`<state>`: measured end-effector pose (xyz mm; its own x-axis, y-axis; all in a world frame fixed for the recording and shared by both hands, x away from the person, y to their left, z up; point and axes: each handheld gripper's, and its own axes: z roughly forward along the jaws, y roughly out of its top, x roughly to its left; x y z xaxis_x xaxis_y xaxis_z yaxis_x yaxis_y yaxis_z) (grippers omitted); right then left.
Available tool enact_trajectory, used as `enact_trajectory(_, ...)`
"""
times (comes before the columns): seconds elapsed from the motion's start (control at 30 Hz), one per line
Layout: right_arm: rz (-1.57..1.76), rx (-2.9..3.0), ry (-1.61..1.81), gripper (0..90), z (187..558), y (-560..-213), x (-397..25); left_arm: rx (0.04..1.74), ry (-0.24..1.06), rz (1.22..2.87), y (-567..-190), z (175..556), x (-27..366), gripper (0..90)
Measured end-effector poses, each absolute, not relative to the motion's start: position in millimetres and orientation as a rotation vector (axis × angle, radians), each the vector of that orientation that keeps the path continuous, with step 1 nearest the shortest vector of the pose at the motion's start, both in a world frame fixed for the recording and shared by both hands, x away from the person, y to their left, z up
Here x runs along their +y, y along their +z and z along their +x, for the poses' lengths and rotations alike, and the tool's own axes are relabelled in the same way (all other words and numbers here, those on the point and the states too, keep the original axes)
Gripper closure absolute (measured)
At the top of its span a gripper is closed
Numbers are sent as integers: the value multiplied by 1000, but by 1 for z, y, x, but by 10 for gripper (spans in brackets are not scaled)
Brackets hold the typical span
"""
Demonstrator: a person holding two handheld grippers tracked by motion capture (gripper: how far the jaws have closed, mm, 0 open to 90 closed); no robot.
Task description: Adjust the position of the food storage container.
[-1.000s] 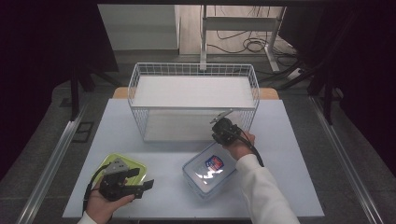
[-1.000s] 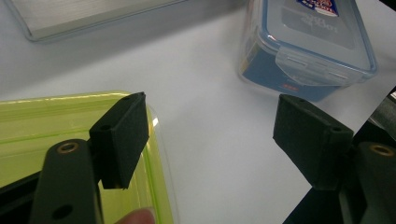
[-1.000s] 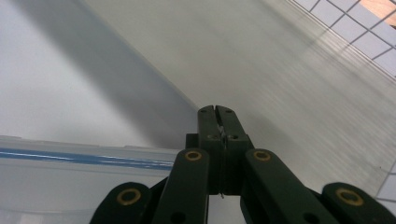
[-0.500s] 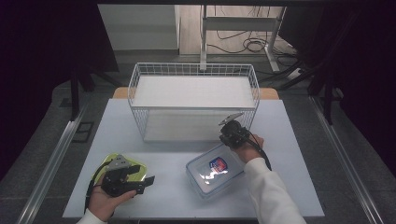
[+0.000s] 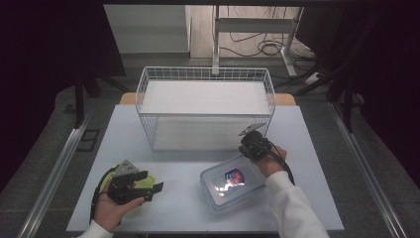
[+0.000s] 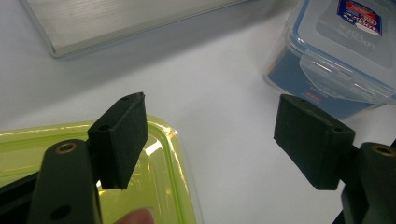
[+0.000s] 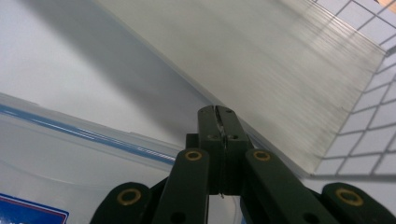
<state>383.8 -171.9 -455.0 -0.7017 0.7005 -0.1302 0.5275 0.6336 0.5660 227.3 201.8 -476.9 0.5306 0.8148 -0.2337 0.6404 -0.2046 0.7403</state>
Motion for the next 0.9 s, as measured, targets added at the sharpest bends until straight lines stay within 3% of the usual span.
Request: enact_trajectory(0.9,1074,2507,771,896,357,-454,-220,1186,259,1942,-478,226,200,258)
